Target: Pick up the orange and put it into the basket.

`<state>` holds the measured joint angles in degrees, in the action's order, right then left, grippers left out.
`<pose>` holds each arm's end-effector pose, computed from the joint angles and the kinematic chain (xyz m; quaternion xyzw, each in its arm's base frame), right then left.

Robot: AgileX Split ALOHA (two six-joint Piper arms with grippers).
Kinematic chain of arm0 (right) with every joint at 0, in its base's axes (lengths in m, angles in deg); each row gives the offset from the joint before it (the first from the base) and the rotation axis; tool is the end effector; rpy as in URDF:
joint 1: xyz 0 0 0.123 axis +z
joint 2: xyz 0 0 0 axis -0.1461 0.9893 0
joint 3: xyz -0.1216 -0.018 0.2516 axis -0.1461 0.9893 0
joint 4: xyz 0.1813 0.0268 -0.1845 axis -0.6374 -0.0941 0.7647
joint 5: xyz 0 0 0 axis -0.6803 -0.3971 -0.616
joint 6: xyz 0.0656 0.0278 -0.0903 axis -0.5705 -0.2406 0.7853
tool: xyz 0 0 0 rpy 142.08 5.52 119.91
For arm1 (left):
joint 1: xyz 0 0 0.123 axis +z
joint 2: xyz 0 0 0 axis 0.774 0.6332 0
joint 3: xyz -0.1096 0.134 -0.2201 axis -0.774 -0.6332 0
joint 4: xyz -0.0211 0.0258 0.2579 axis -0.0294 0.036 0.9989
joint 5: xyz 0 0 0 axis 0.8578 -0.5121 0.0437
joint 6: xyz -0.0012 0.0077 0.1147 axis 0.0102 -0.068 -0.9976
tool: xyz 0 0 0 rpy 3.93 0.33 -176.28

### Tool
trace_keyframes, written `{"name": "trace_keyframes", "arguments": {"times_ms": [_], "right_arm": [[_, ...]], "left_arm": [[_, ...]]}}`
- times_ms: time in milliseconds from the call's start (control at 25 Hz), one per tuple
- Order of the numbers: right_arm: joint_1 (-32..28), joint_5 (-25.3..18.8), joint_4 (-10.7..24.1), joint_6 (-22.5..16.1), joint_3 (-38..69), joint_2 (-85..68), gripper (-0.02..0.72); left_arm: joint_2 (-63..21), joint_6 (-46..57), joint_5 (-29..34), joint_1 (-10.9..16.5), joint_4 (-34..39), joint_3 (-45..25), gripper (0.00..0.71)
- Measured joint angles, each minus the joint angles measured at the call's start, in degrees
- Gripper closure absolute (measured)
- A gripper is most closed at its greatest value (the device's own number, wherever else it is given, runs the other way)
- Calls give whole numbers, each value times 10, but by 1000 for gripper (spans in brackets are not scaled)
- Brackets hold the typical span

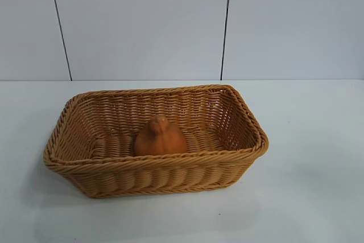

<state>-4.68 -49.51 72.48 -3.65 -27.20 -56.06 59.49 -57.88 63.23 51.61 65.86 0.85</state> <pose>0.0311 0.0028 0.2723 -0.0236 0.8452 0.0238 0.5335 0.0276 -0.0070 0.2709 0.0135 0.8522 -0.0219 0.5225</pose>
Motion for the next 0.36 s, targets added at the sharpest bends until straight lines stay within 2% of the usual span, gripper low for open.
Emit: {"name": "trace_keyframes", "arguments": {"times_ms": [360], "right_arm": [[0,0,-2,0,-1,-3,94]], "left_arm": [[0,0,0,0,0,0,161]]}}
